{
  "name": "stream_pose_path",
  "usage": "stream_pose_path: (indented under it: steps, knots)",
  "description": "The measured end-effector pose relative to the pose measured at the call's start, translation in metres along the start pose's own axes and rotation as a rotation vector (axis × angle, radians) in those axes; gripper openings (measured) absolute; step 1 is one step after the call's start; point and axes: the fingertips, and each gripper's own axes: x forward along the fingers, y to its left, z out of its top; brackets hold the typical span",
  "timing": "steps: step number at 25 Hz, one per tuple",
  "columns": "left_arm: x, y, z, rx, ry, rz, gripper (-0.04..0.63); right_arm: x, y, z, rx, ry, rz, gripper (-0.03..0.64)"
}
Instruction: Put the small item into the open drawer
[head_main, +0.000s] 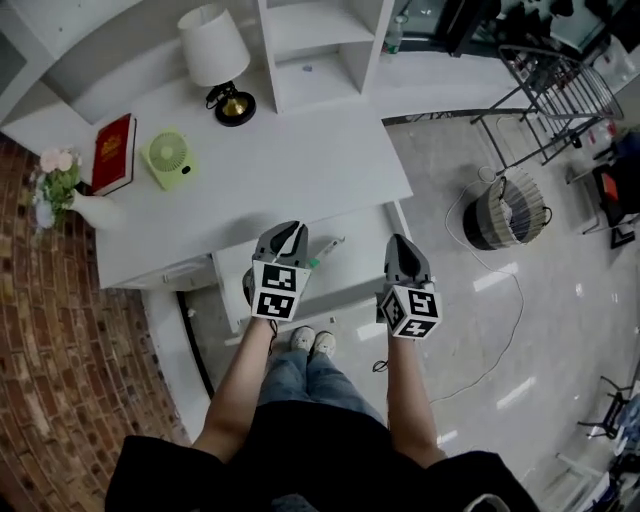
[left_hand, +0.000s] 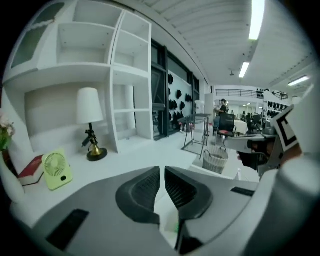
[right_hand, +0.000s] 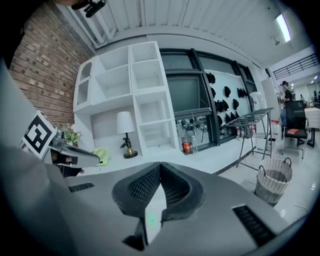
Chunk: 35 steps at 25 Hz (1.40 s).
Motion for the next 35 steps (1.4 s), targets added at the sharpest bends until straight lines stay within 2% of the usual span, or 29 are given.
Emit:
stream_pose_path:
  steps: [7,12,21,35]
  knots:
    - [-0.058,0.009,0.071,-0.003,-0.269,-0.007,0.027,-0.045,0.015,0.05,0.0,-0.16,-0.014,0.0]
    - [-0.088,0.003,0.089,-0.021,-0.365,-0.04,0.021,-0.069,0.022,0.073,-0.017,-0.242,-0.017,0.0]
    - [-0.108,0.006,0.091,-0.027,-0.41,-0.047,0.021,-0.082,0.039,0.086,-0.054,-0.288,-0.006,-0.002]
    - [-0.118,0.009,0.077,-0.058,-0.4,-0.076,0.021,-0.09,0.056,0.079,-0.075,-0.271,-0.012,-0.003]
